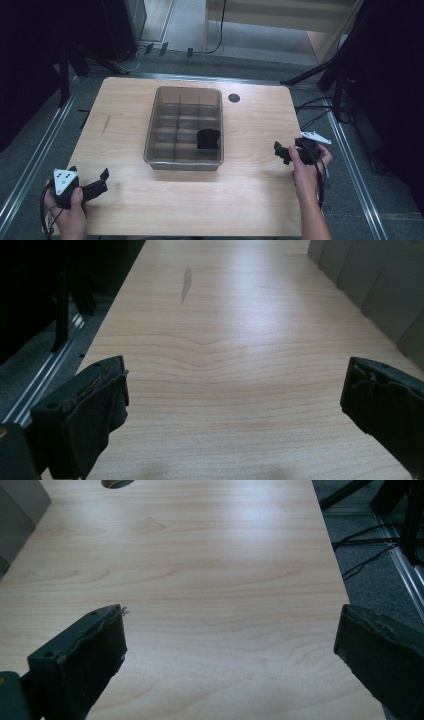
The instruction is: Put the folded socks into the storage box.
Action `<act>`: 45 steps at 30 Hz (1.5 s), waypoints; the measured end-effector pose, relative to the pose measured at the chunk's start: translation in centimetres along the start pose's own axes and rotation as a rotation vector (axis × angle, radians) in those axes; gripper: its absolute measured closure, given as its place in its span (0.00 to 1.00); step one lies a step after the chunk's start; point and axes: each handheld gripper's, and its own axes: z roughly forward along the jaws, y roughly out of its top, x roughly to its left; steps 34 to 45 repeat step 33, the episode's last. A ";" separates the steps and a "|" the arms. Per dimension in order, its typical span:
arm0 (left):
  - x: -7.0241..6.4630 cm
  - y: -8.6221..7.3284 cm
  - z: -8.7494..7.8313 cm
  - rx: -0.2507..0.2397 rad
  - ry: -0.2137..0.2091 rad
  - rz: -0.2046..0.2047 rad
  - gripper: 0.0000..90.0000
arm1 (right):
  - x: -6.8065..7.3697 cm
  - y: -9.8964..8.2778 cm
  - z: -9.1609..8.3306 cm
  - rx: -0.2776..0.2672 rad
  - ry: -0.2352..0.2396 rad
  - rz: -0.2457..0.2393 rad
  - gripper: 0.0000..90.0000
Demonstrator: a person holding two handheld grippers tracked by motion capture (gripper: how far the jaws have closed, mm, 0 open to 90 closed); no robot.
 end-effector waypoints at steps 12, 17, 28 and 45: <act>0.0 0.0 0.1 0.010 -0.006 0.003 0.00 | -1.0 -4.8 -2.0 -0.114 0.040 0.011 0.00; 0.0 0.1 0.1 0.015 -0.011 0.006 0.00 | -1.7 -6.9 -3.0 -0.125 0.030 0.005 0.00; 0.0 0.1 0.2 0.032 -0.022 0.001 0.00 | -2.8 -10.2 -5.8 -0.144 0.043 -0.006 0.00; 0.0 0.1 0.2 0.033 -0.022 -0.001 0.00 | -2.7 -10.3 -6.4 -0.155 0.039 -0.002 0.00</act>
